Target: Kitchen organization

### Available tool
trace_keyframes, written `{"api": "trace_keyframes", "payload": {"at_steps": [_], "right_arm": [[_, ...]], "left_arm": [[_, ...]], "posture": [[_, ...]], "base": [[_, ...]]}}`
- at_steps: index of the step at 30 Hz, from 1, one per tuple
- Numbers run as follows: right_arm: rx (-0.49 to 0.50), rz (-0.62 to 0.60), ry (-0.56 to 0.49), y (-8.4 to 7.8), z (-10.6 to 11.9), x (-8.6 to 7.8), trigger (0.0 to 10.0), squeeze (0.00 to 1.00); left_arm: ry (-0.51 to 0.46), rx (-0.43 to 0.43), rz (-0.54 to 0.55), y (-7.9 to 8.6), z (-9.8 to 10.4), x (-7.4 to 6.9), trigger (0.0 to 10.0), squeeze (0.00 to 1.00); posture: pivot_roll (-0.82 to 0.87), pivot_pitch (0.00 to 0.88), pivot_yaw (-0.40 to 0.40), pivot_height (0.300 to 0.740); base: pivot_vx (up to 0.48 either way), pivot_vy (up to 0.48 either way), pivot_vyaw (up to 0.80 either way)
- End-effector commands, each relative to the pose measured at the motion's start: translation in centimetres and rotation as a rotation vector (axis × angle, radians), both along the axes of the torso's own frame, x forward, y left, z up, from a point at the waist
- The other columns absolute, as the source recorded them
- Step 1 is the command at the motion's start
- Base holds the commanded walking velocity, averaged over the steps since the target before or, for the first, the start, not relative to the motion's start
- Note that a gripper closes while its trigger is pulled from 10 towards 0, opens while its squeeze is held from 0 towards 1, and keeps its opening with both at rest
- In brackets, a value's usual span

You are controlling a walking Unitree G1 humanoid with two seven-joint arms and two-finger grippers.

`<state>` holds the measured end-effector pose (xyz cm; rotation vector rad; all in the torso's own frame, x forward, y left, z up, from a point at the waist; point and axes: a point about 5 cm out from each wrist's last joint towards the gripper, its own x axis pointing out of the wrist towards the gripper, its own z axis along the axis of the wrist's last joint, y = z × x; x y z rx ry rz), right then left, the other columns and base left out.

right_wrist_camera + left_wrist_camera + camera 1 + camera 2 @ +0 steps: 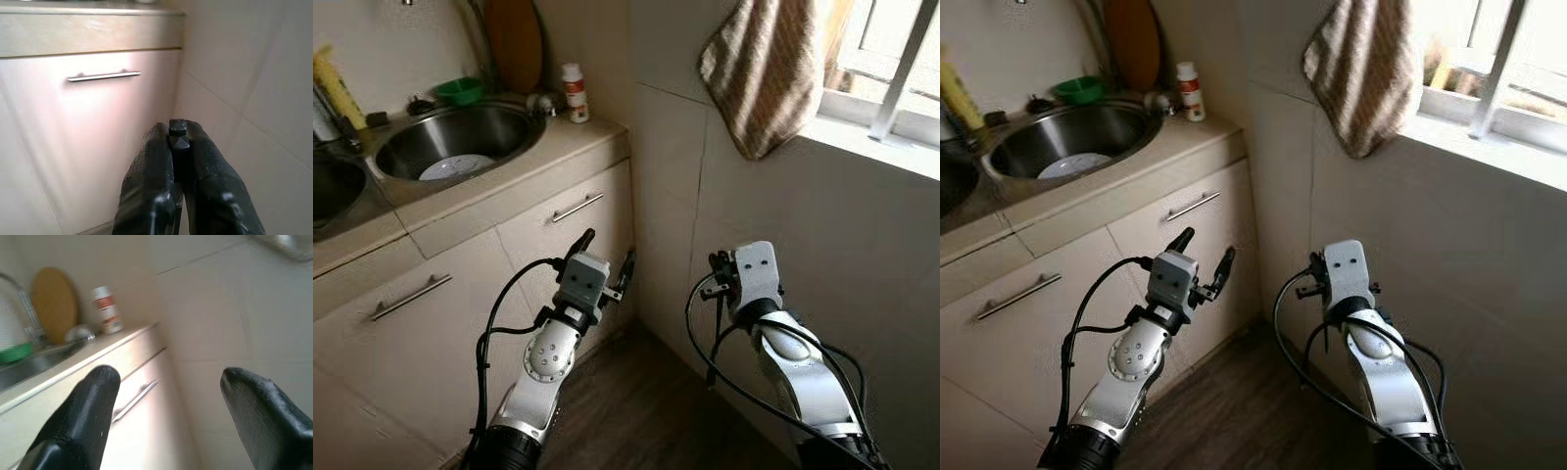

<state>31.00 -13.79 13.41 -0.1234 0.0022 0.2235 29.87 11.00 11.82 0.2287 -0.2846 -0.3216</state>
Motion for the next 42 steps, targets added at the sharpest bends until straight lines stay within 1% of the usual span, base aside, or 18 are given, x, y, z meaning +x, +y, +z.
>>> {"api": "trace_keyframes", "payload": {"at_steps": [1,17,19,20,21,22,23,24,25,27,28,29,31,32,33,37,39,42], "right_arm": [[0.022,0.020,-0.025,0.2,0.1,-0.2,0.0,0.00],[0.009,0.012,-0.069,0.4,-0.6,-0.4,0.0,0.00],[-0.004,-0.006,-0.116,0.3,0.0,-0.3,0.0,0.00],[-0.027,-0.016,-0.158,0.2,0.5,-0.3,0.4,0.00],[-0.013,-0.028,-0.209,0.1,1.4,-0.2,3.0,0.00],[0.001,-0.036,-0.248,0.0,2.1,-0.1,4.8,0.00],[0.006,-0.042,-0.285,0.0,2.9,0.0,10.0,0.00],[0.006,-0.042,-0.285,0.0,2.9,0.0,10.0,0.00],[-0.008,-0.042,-0.356,0.0,4.3,0.1,10.0,0.00],[-0.020,-0.039,-0.391,0.1,4.9,0.1,10.0,0.00],[-0.040,-0.041,-0.441,0.1,5.9,0.1,10.0,0.00],[-0.066,-0.019,-0.572,0.6,8.4,-0.1,10.0,0.00],[-0.075,0.000,-0.646,0.9,9.8,-0.3,10.0,0.00],[-0.075,0.000,-0.646,0.9,9.8,-0.3,10.0,0.00],[-0.071,0.019,-0.711,1.3,11.1,-0.5,10.0,0.00],[-0.075,0.028,-0.772,1.7,12.6,-0.7,10.0,0.00],[-0.032,0.034,-0.827,2.3,14.7,-0.8,10.0,0.00],[0.004,0.043,-0.859,2.8,16.0,-0.7,10.0,0.00]], "left_arm": [[-0.001,0.005,0.014,0.4,0.2,0.1,10.0,0.00],[-0.020,0.019,0.038,0.5,0.9,0.2,10.0,0.00],[-0.048,0.012,0.053,0.6,1.5,0.2,10.0,0.00],[-0.070,0.002,0.064,0.7,2.0,0.3,10.0,0.00],[-0.102,-0.020,0.079,0.9,2.9,0.4,10.0,0.00],[-0.128,-0.037,0.091,1.1,3.5,0.5,10.0,0.00],[-0.150,-0.046,0.099,1.3,4.0,0.5,10.0,0.00],[-0.150,-0.046,0.099,1.3,4.0,0.5,10.0,0.00],[-0.186,-0.059,0.108,1.4,4.9,0.6,10.0,0.00],[-0.202,-0.064,0.111,1.5,5.3,0.6,10.0,0.00],[-0.225,-0.075,0.116,1.5,6.0,0.7,10.0,0.00],[-0.277,-0.090,0.117,1.5,7.4,0.7,10.0,0.00],[-0.301,-0.099,0.116,1.4,8.1,0.6,10.0,0.00],[-0.301,-0.099,0.116,1.4,8.1,0.6,10.0,0.00],[-0.317,-0.111,0.112,1.3,8.6,0.6,10.0,0.00],[-0.331,-0.112,0.109,1.2,9.1,0.6,10.0,0.00],[-0.342,-0.116,0.107,1.2,9.6,0.5,10.0,0.00],[-0.353,-0.122,0.107,1.1,10.0,0.5,10.0,0.00]], "posture": [[0.03,0.000,0.025,0.740],[0.04,0.000,0.025,0.740],[0.05,0.000,0.024,0.740],[0.05,0.000,0.024,0.740],[0.05,0.000,0.024,0.740],[0.05,0.000,0.024,0.740],[0.05,0.000,0.024,0.740],[0.05,0.000,0.024,0.740],[0.05,0.000,0.024,0.740],[0.05,0.000,0.024,0.740],[0.05,0.000,0.025,0.740],[0.05,0.000,0.026,0.740],[0.05,0.000,0.026,0.740],[0.05,0.000,0.026,0.740],[0.05,0.000,0.026,0.740],[0.05,0.000,0.026,0.740],[0.05,0.000,0.027,0.740],[0.05,0.000,0.027,0.740]], "base": [[0.000,0.000,0.80],[0.000,0.000,0.80],[0.000,0.000,0.80],[0.000,0.000,0.80],[0.000,0.000,0.00],[0.000,0.000,0.00],[0.000,0.000,0.00],[0.000,0.000,0.00],[0.000,0.000,0.00],[0.000,0.000,0.00],[0.000,0.000,0.00],[0.247,0.000,0.00],[0.249,0.000,0.00],[0.251,0.000,0.00],[0.270,0.000,0.00],[0.278,0.000,0.00],[0.313,0.000,0.00],[0.325,0.000,0.53]]}}
